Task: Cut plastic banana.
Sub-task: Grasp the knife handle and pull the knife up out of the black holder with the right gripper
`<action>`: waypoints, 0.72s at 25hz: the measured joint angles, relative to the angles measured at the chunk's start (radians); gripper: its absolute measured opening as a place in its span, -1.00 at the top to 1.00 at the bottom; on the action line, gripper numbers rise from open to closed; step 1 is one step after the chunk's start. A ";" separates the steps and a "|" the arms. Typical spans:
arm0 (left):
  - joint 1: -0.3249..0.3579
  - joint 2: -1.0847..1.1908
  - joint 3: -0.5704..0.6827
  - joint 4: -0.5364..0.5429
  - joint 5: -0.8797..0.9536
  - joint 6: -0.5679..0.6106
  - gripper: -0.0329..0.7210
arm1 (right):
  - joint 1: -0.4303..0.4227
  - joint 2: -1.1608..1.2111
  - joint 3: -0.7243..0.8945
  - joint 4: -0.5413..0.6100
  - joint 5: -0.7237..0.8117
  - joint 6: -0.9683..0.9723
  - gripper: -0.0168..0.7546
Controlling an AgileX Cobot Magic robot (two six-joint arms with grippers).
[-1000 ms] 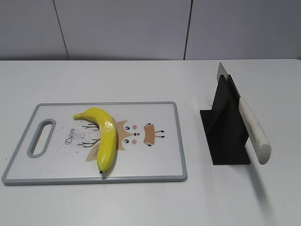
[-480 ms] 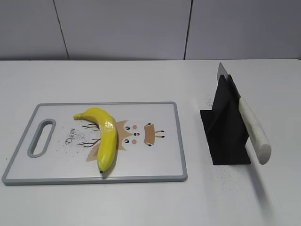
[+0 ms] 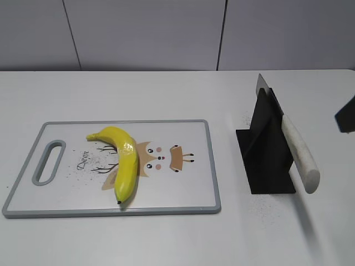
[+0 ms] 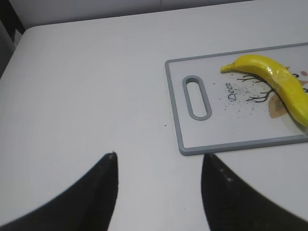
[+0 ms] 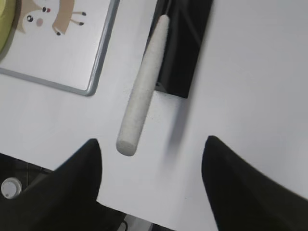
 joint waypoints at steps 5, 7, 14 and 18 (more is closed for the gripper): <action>0.000 0.000 0.000 0.000 0.000 0.000 -0.50 | 0.094 0.159 -0.033 -0.014 -0.002 0.082 -0.31; 0.000 0.000 0.000 0.000 0.000 0.000 -0.50 | 0.110 0.217 -0.036 -0.019 -0.011 0.107 -0.31; 0.000 0.000 0.000 0.000 0.000 0.000 -0.46 | 0.118 0.397 -0.036 -0.072 -0.068 0.208 -0.30; 0.000 0.000 0.000 0.000 0.000 0.000 -0.46 | 0.118 0.479 -0.041 -0.070 -0.078 0.216 -0.21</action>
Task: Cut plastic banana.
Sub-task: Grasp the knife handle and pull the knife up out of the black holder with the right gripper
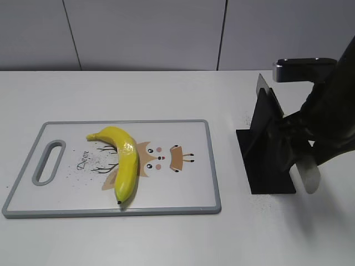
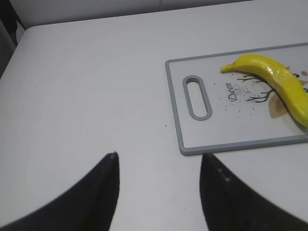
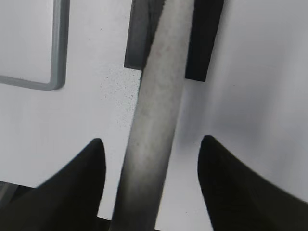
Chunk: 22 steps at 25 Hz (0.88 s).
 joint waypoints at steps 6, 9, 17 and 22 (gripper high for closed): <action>0.000 0.000 0.000 0.000 0.000 0.000 -0.46 | 0.000 0.039 -0.010 0.024 -0.007 0.052 0.26; 0.000 0.000 0.000 0.000 0.000 0.000 -0.46 | 0.000 0.042 -0.010 0.026 0.002 0.075 0.54; 0.000 0.000 0.000 -0.001 0.000 0.000 -0.46 | 0.000 -0.018 -0.012 0.027 0.009 0.090 0.53; 0.000 0.000 0.000 -0.001 0.000 0.000 -0.46 | 0.000 -0.176 -0.012 0.002 0.008 0.110 0.54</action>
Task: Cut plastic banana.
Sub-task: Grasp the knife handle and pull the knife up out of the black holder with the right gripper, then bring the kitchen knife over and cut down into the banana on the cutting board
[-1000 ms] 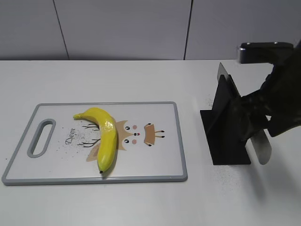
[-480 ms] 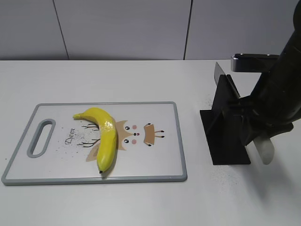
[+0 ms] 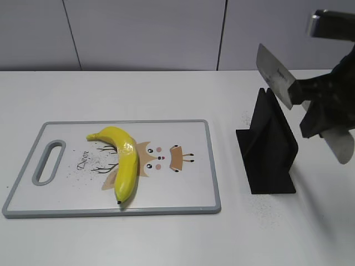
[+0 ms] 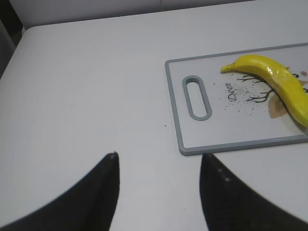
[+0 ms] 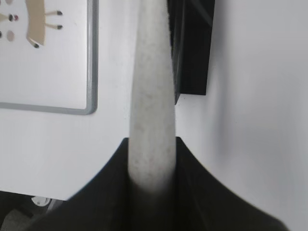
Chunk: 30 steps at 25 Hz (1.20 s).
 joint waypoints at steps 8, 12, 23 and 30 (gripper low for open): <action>0.000 0.019 -0.015 -0.001 -0.008 0.000 -0.45 | 0.000 -0.180 0.000 -0.033 -0.007 -0.049 0.54; 0.000 0.156 -0.074 -0.003 -0.057 0.000 -0.45 | 0.000 -0.189 -0.014 -0.036 -0.007 -0.193 0.54; 0.000 0.847 -0.389 -0.146 -0.290 0.310 -0.45 | 0.000 0.098 -0.275 0.143 0.050 -0.666 0.54; 0.000 1.195 -0.682 -0.422 -0.213 0.734 -0.45 | 0.000 0.262 -0.500 0.176 0.234 -0.880 0.54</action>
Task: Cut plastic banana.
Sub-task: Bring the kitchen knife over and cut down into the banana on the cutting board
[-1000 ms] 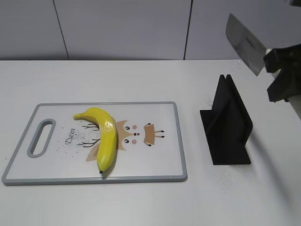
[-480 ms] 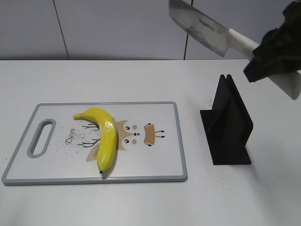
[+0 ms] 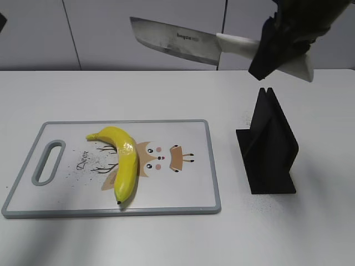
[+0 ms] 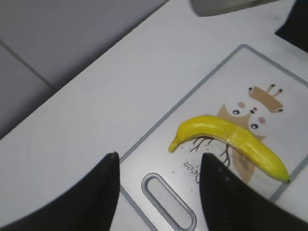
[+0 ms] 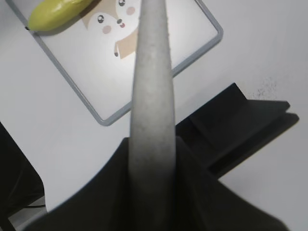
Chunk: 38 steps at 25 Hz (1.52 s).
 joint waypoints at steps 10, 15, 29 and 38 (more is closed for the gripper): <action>-0.148 0.227 -0.268 -0.028 0.173 0.345 -0.45 | 0.057 0.194 -0.202 0.101 0.032 -0.402 0.54; -0.206 0.317 -0.272 0.006 0.194 0.412 -0.45 | 0.068 0.261 -0.245 0.153 0.032 -0.554 0.54; -0.212 0.499 -0.272 0.044 0.209 0.256 0.60 | 0.071 0.276 -0.230 0.170 0.013 -0.619 0.53; -0.221 0.510 -0.124 0.047 0.054 0.241 0.68 | 0.072 0.281 -0.053 0.181 -0.181 -0.619 0.50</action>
